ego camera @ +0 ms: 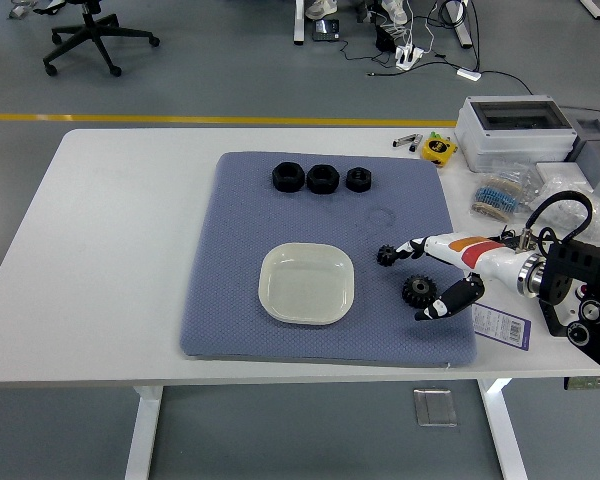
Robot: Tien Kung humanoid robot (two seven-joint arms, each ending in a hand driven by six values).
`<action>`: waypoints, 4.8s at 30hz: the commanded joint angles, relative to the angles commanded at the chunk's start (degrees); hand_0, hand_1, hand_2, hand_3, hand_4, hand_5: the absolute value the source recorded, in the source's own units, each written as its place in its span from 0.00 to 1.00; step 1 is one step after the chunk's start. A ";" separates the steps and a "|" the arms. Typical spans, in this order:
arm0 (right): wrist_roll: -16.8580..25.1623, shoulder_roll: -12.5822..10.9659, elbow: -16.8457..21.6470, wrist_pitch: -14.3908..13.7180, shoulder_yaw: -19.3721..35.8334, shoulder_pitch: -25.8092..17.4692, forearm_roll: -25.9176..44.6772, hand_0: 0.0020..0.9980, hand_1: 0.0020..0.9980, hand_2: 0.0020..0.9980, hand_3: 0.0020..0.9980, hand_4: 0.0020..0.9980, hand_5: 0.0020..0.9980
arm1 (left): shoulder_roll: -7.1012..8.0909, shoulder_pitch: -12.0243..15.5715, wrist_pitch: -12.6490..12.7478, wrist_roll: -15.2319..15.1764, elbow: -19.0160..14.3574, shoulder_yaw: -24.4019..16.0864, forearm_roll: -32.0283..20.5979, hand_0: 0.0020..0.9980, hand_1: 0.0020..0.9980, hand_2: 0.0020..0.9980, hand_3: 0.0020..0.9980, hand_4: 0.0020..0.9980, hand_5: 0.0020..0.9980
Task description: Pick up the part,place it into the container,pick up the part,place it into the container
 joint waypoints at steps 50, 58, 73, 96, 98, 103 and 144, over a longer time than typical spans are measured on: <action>0.64 4.44 -11.94 -5.28 -6.68 3.68 -4.02 0.26 0.40 0.48 0.46 0.62 0.13 | 0.00 0.66 0.42 0.02 0.00 -0.04 -0.12 0.87 0.83 0.85 0.62 0.57 0.68; 0.55 3.53 -9.87 -5.57 -5.95 3.59 -4.10 0.14 0.34 0.46 0.45 0.67 0.13 | 0.00 0.51 0.33 0.01 0.00 0.16 -0.25 0.87 0.83 0.85 0.62 0.57 0.68; -2.32 7.41 1.61 -3.64 -6.98 8.69 -6.20 0.12 0.31 0.45 0.46 0.69 0.10 | 0.00 0.54 0.45 -0.14 0.00 0.48 -0.85 0.87 0.83 0.85 0.62 0.58 0.68; -9.51 20.59 -8.91 -1.77 -14.05 14.89 -14.84 0.35 0.54 0.76 0.93 1.00 0.39 | 0.00 0.39 1.15 -0.19 0.00 0.83 -0.98 0.87 0.83 0.85 0.62 0.58 0.68; -9.49 20.22 -8.30 -2.10 -13.40 14.78 -15.01 0.49 0.63 0.85 1.00 1.00 0.40 | 0.00 0.51 1.15 -0.14 0.00 0.70 -0.77 0.87 0.83 0.85 0.62 0.58 0.68; -9.58 18.29 -6.06 -2.94 -10.84 14.42 -15.06 0.49 0.64 0.81 0.90 1.00 0.40 | 0.00 0.80 1.18 -0.12 0.00 0.18 -0.19 0.87 0.83 0.85 0.62 0.57 0.68; -11.88 20.24 -28.47 -17.34 -15.37 12.50 -12.29 0.45 0.58 0.65 0.55 0.92 0.34 | 0.00 -1.34 1.26 0.07 0.00 -0.15 0.45 0.87 0.83 0.86 0.62 0.57 0.67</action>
